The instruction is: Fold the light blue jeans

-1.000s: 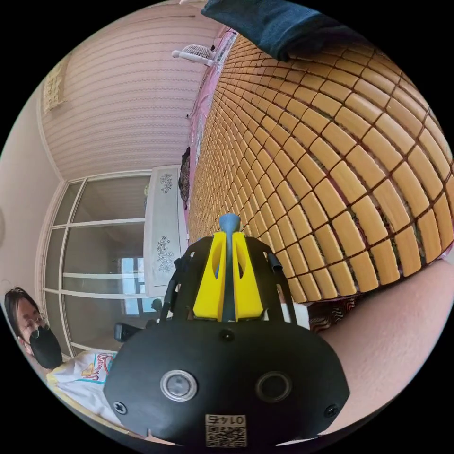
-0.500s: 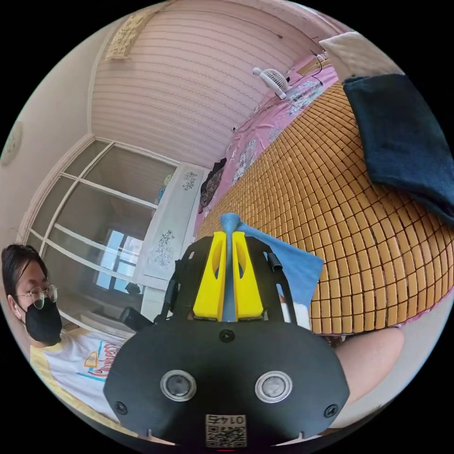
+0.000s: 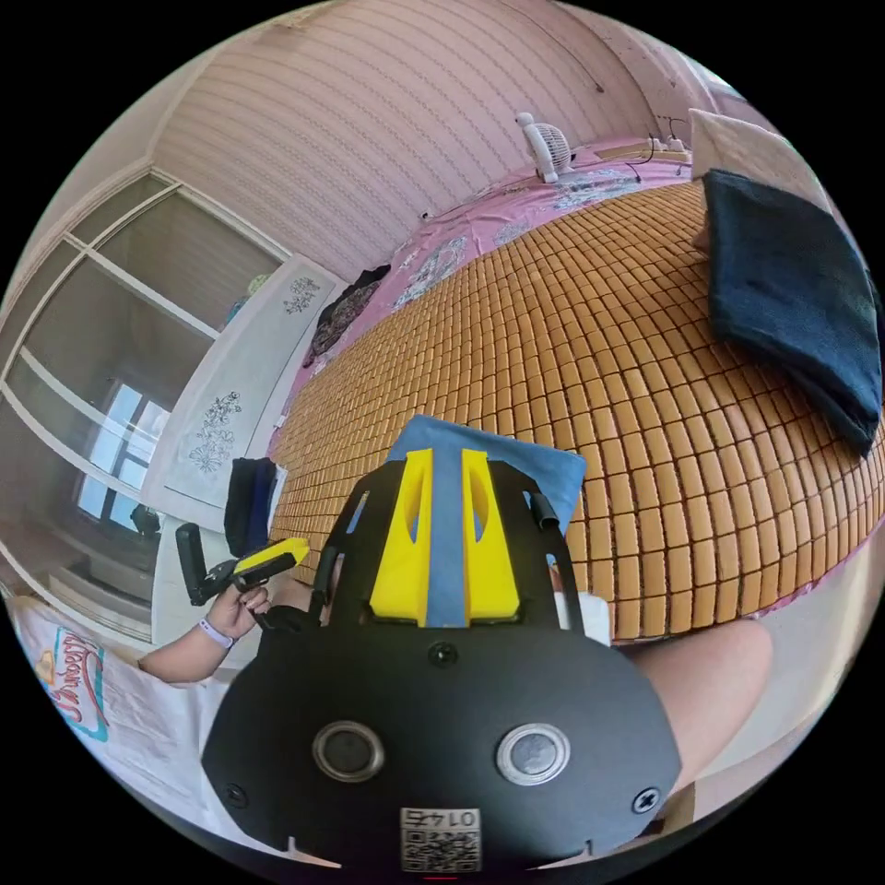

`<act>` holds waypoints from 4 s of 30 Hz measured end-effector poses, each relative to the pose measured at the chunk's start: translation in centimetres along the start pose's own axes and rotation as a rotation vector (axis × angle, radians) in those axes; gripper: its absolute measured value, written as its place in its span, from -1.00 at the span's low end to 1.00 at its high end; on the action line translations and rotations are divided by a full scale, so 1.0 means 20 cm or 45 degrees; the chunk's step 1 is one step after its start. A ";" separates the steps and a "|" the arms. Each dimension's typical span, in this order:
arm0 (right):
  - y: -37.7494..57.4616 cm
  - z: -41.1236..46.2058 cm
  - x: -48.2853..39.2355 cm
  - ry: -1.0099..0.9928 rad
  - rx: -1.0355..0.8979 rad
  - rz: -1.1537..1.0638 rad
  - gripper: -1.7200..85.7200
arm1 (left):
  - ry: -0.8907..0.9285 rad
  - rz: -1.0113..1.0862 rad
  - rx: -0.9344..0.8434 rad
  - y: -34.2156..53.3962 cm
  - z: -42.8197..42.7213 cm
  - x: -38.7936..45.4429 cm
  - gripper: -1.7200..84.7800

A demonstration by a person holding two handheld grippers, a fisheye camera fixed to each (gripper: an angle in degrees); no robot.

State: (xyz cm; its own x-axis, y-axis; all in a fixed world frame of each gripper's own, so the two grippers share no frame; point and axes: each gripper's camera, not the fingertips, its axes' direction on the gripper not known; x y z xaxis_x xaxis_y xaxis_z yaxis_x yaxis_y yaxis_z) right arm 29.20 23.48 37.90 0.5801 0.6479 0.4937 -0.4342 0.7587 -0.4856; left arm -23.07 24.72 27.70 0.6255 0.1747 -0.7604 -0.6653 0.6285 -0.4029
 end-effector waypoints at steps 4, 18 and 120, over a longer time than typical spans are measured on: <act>0.16 0.17 0.10 0.039 -0.155 0.196 -0.67 | 0.094 -0.039 -0.075 -0.15 0.21 -0.15 -0.65; 0.31 0.72 -0.20 0.148 -0.347 0.141 -0.76 | 0.199 -0.110 -0.220 0.05 0.46 -0.45 -0.70; 0.24 3.73 -4.22 -0.211 -0.752 -1.418 -0.97 | -0.968 -0.814 0.827 1.96 -0.92 -1.81 -0.98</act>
State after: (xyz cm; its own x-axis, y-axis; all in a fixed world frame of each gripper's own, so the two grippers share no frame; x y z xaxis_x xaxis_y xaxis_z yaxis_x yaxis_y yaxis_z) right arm -73.30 -22.59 47.77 0.3208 -0.2854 0.9031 0.6274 0.7784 0.0232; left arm -79.30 29.12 29.99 0.9965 -0.0429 0.0711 0.0499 0.9938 -0.0991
